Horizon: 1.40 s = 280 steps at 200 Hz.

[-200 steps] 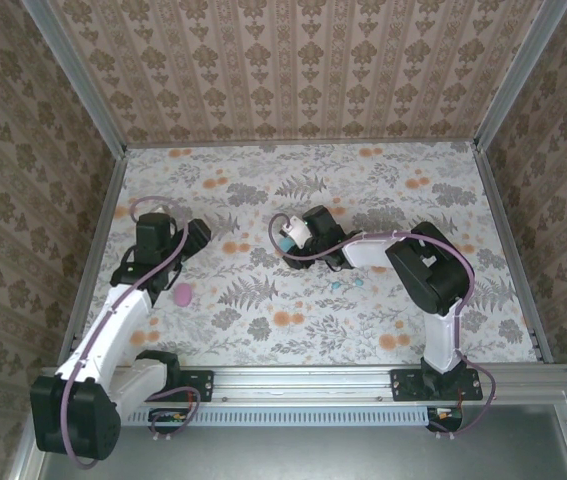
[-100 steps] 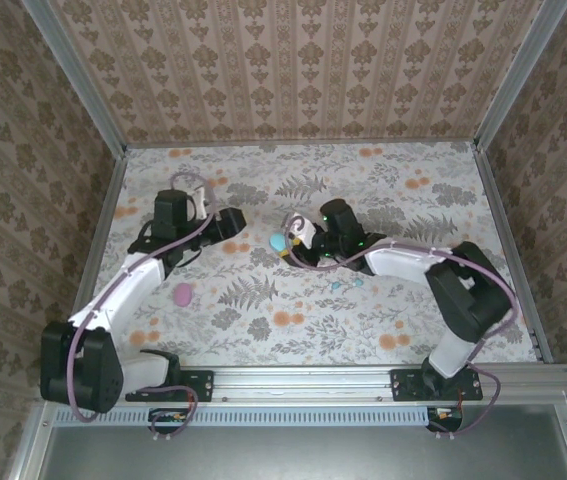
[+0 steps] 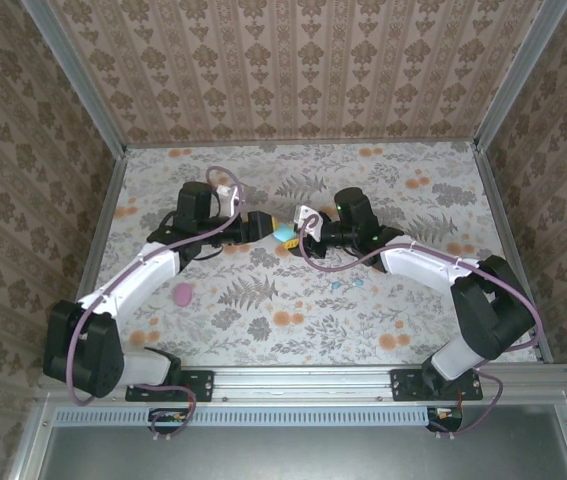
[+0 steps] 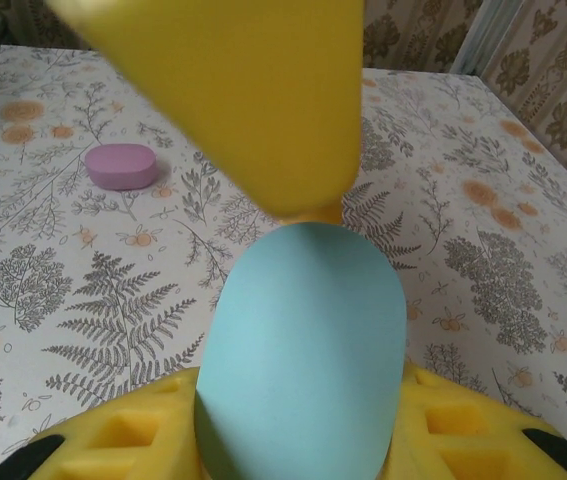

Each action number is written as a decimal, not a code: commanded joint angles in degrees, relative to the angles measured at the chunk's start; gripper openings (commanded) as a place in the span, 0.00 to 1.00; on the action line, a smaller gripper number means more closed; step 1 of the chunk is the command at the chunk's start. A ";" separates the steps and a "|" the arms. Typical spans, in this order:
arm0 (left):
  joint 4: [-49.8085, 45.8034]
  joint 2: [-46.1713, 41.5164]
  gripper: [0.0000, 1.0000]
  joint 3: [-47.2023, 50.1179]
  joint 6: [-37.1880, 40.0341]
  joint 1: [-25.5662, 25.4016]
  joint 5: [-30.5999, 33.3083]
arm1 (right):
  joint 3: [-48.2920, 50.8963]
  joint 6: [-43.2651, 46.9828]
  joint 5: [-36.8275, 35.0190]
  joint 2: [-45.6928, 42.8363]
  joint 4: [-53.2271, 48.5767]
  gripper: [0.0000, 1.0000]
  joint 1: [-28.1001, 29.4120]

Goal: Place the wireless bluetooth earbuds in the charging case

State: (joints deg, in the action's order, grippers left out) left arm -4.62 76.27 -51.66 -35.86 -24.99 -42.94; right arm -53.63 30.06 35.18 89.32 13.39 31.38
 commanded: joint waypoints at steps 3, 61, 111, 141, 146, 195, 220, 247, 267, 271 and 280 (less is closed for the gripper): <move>-0.26 1.01 0.68 -2.29 -1.05 -2.02 -1.47 | -0.73 0.62 1.24 -1.79 2.32 0.32 -0.09; 3.90 2.92 0.35 -2.84 -5.50 -3.29 -1.27 | -0.65 0.62 1.26 -2.23 2.78 0.33 -0.09; 11.08 2.13 0.12 0.33 -14.90 -3.21 0.17 | 3.10 -2.56 2.53 -4.36 10.50 0.52 -1.73; 18.56 1.20 0.11 3.46 -22.80 -3.22 -0.05 | 5.10 -5.24 6.22 -4.92 14.65 0.61 -4.33; 18.91 0.89 0.12 3.78 -23.48 -3.22 0.25 | 5.05 -5.28 6.22 -4.94 14.80 0.61 -4.55; 20.58 -1.88 0.13 5.85 -26.80 -3.35 2.06 | 3.98 -6.60 7.42 -4.35 15.82 0.59 -5.45; 21.11 -2.95 0.14 6.17 -27.64 -3.31 2.16 | 3.49 -6.60 8.89 -3.90 15.18 0.63 -5.54; 21.03 -3.84 0.14 6.40 -27.82 -3.40 2.17 | 3.42 -7.93 8.94 -3.15 16.73 0.63 -5.54; 20.83 -4.10 0.14 6.44 -27.79 -3.48 2.16 | 3.22 -9.45 9.38 -3.17 18.67 0.61 -5.49; 20.86 -4.11 0.14 6.40 -27.78 -3.48 2.09 | 3.01 -9.71 9.43 -3.10 18.89 0.61 -5.51; 20.82 -4.11 0.14 6.50 -27.67 -3.57 2.08 | 2.66 -10.04 9.47 -2.95 19.28 0.60 -5.49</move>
State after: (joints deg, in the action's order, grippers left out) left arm 14.41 73.73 -45.80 -62.94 -28.12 -40.71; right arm -49.12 22.20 42.33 86.00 29.04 26.11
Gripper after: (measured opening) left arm 0.230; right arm 0.608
